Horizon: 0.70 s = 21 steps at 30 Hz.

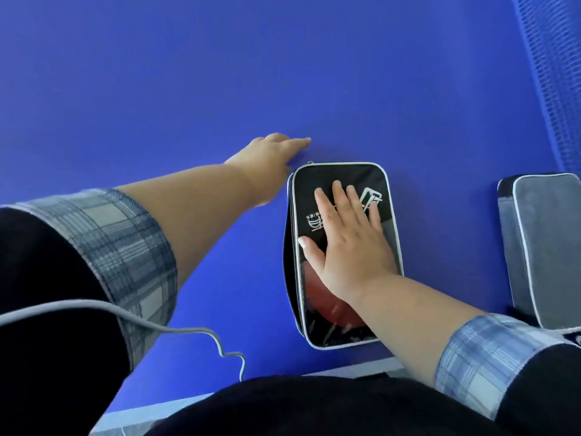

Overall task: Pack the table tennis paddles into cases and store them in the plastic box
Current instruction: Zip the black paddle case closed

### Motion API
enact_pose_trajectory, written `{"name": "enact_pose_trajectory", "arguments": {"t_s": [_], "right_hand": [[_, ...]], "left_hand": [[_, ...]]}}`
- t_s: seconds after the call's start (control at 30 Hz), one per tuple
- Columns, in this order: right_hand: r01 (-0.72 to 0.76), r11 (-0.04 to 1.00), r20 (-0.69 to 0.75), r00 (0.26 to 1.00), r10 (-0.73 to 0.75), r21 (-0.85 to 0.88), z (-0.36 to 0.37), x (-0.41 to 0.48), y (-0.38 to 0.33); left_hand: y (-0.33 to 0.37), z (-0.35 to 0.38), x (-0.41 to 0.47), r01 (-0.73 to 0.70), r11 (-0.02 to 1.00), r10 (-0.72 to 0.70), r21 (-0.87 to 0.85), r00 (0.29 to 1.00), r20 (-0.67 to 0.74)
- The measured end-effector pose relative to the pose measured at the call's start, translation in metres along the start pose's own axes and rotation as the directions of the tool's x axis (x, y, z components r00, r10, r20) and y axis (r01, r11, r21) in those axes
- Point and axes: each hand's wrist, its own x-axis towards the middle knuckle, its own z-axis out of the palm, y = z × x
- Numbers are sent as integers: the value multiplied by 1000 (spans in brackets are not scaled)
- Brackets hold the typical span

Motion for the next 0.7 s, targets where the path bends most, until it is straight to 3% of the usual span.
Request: {"name": "enact_pose_trajectory", "arguments": {"t_s": [0.07,0.13,0.37,0.7], "right_hand": [[0,1000,-22,1000,0,-12,2,1,-1],[-4,1000,-39,999,3,-22,4,0,-2],[-3,1000,-83,997,0,-31,8,1,0],[-10,999,-135,991,5,-36,14,4,-1]], "left_hand": [[-1,-4,12,-122,979,110,163,991,78],[-1,-6,18,-166,961,151,220,985,87],[-10,-6,10,-105,963,111,248,994,-11],[-19,34,-74,-49,998,51,26,994,-100]]}}
